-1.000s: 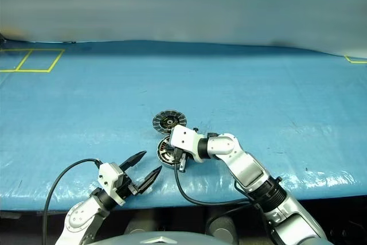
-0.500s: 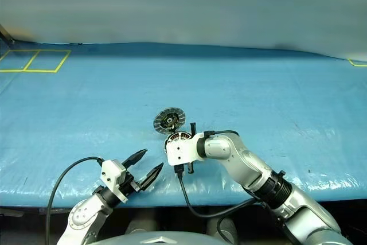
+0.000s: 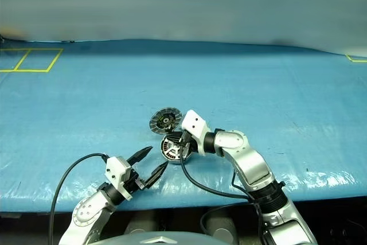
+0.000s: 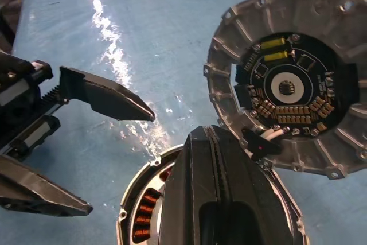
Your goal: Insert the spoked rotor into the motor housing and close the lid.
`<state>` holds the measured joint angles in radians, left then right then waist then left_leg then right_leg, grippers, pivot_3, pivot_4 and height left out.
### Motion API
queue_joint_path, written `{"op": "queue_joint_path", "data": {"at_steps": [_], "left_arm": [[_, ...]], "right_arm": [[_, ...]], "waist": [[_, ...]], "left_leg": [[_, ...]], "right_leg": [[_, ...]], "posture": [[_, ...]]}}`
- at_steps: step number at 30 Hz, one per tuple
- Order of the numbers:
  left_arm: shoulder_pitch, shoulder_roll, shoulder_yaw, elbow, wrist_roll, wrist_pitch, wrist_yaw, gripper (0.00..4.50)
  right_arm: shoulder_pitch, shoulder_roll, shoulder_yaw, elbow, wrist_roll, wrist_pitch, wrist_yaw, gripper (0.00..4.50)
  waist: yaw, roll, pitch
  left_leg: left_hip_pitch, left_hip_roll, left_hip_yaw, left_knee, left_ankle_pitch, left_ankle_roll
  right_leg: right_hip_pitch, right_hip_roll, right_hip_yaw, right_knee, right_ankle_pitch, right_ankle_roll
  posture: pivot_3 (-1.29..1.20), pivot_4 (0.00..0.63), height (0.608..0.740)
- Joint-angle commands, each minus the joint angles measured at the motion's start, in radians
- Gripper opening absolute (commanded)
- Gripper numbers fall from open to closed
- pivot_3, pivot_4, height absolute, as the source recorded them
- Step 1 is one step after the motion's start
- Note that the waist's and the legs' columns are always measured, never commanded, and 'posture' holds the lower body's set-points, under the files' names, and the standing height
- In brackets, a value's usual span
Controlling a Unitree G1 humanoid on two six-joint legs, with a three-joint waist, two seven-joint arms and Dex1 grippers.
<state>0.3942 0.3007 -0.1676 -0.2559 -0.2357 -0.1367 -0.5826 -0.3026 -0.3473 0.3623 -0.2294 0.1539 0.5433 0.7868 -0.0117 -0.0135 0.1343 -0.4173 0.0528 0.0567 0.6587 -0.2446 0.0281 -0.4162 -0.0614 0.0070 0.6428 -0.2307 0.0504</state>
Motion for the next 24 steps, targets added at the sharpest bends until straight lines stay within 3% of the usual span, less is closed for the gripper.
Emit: {"op": "queue_joint_path", "data": {"at_steps": [1, 7, 13, 20, 24], "left_arm": [[-0.005, 0.004, -0.005, -0.046, 0.003, 0.012, 0.006, 3.83], [-0.014, 0.003, -0.008, -0.040, 0.006, 0.021, 0.013, 3.83], [-0.005, 0.013, 0.004, -0.060, 0.005, 0.031, 0.023, 3.83], [0.002, 0.019, -0.007, -0.128, -0.002, 0.086, 0.034, 3.83], [-0.001, 0.021, -0.010, -0.160, -0.003, 0.118, 0.041, 3.83]], "right_arm": [[-0.028, -0.059, 0.082, 0.061, -0.165, -0.089, -0.062, 0.02], [-0.012, -0.069, 0.116, 0.139, -0.226, -0.147, -0.083, 0.02], [-0.011, -0.134, 0.202, 0.144, -0.385, -0.269, -0.092, 0.02], [0.034, 0.069, -0.015, 0.000, -0.015, -0.174, -0.027, 0.02], [0.025, 0.065, -0.016, -0.051, 0.038, -0.151, 0.019, 0.02]], "waist": [[0.000, 0.000, 0.000], [0.000, -0.001, 0.000], [0.000, -0.001, 0.000], [-0.009, -0.003, 0.002], [-0.006, 0.000, 0.005]], "left_leg": [[0.000, -0.001, 0.000, 0.000, 0.000, 0.000], [0.002, -0.002, 0.000, 0.000, 0.000, 0.000], [0.003, -0.002, 0.000, 0.000, 0.000, 0.000], [0.002, 0.001, 0.001, -0.001, 0.000, 0.000], [0.002, 0.001, 0.001, -0.001, 0.000, 0.000]], "right_leg": [[0.000, 0.000, 0.000, 0.000, 0.000, 0.000], [0.002, 0.001, 0.000, 0.000, 0.000, 0.000], [0.002, 0.001, 0.000, 0.000, 0.000, 0.000], [0.004, 0.004, 0.002, 0.001, 0.000, 0.000], [0.003, 0.004, 0.001, 0.001, 0.000, 0.000]], "posture": [[0.00, 0.150, 0.740], [0.00, 0.150, 0.740], [0.00, 0.150, 0.740], [0.00, 0.150, 0.740], [0.00, 0.150, 0.740]]}}
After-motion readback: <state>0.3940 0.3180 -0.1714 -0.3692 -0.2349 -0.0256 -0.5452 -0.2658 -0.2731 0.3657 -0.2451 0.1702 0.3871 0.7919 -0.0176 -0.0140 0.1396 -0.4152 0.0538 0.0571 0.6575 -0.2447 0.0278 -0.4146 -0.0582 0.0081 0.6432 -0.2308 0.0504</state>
